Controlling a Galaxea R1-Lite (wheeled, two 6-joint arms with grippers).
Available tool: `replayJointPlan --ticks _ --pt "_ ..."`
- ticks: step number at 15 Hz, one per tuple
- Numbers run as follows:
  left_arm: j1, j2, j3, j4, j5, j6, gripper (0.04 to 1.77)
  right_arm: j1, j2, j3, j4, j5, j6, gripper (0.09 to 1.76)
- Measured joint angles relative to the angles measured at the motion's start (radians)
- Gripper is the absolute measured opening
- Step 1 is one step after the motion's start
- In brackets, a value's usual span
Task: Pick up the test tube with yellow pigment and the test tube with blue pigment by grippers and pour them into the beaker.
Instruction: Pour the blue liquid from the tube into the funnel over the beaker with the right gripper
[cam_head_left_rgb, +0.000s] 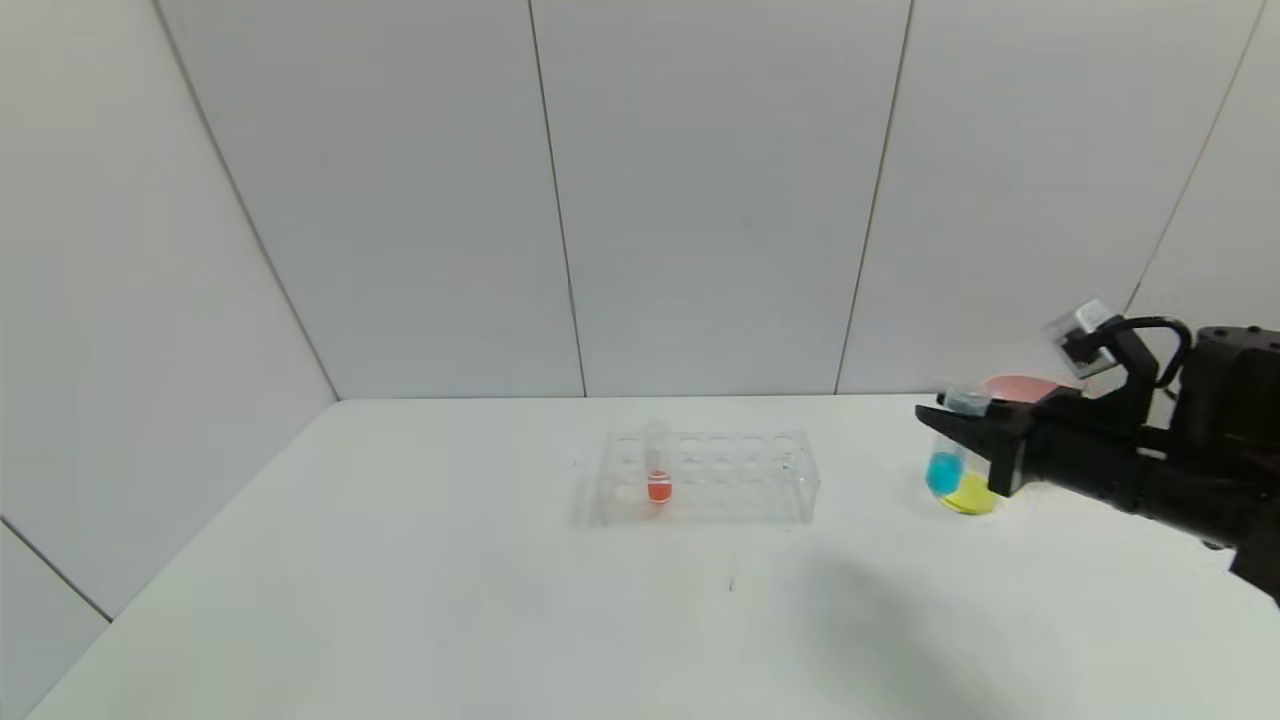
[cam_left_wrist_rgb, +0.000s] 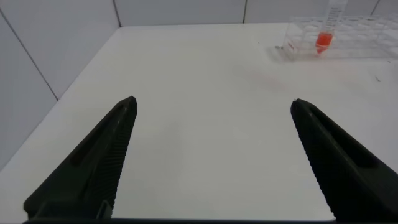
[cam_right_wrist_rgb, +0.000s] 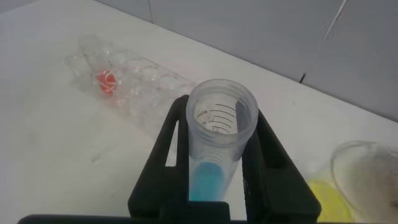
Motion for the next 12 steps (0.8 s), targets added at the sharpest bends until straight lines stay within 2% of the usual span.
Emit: replayJointPlan --ticks 3,5,7,12 --pt "0.000 0.000 0.000 0.000 0.000 0.000 1.76 -0.224 -0.076 -0.101 0.310 0.238 -0.084 0.54" --pt "0.000 0.000 0.000 0.000 0.000 0.000 1.76 -0.328 -0.085 -0.217 0.485 0.326 -0.170 0.54" --pt "0.000 0.000 0.000 0.000 0.000 0.000 1.76 -0.405 -0.066 -0.352 0.684 0.359 -0.303 0.54" --pt "0.000 0.000 0.000 -0.001 0.000 0.000 1.76 -0.543 0.078 -0.710 1.218 0.373 -0.777 0.54"
